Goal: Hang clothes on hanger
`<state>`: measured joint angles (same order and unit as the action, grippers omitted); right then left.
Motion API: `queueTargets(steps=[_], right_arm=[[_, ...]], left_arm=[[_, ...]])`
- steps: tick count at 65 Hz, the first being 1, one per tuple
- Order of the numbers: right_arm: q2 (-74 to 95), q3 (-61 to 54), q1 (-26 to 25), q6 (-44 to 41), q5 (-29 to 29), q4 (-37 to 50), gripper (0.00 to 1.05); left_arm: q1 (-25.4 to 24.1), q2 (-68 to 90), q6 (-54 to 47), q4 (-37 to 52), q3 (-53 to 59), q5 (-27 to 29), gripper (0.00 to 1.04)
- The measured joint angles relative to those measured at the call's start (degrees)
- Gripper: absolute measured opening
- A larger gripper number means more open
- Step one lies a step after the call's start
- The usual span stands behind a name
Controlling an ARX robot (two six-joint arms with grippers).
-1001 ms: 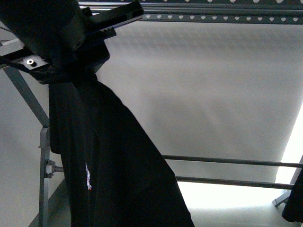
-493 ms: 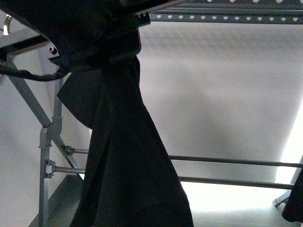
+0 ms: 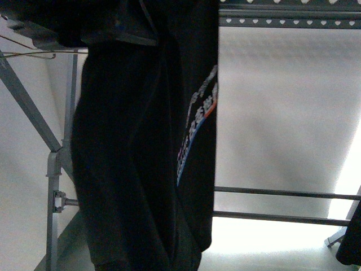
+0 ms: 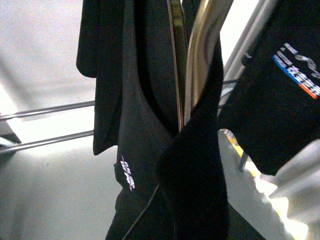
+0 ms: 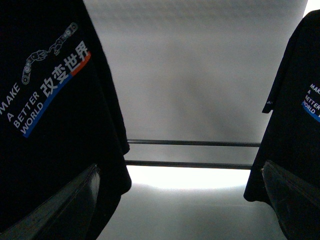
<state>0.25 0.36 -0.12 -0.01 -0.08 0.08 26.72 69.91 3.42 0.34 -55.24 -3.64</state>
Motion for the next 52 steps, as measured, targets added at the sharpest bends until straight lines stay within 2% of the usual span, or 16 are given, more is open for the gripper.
queueTargets(steps=[21, 37, 46, 52], right_arm=[[0.00, 0.00, 0.00, 0.00, -0.02, 0.00, 0.97], [0.00, 0.00, 0.00, 0.00, 0.00, 0.00, 0.97], [0.00, 0.00, 0.00, 0.00, 0.00, 0.00, 0.97], [0.00, 0.00, 0.00, -0.02, -0.02, 0.00, 0.97]], left_arm=[[-11.10, -2.71, -16.26, -6.05, -0.83, -22.21, 0.05], [-22.16, 3.13, -29.59, -15.41, -10.01, -39.47, 0.05], [-25.05, 6.27, -34.67, -22.82, -16.26, -45.99, 0.05], [-25.49, 8.83, -36.85, -29.38, -21.70, -47.78, 0.05]])
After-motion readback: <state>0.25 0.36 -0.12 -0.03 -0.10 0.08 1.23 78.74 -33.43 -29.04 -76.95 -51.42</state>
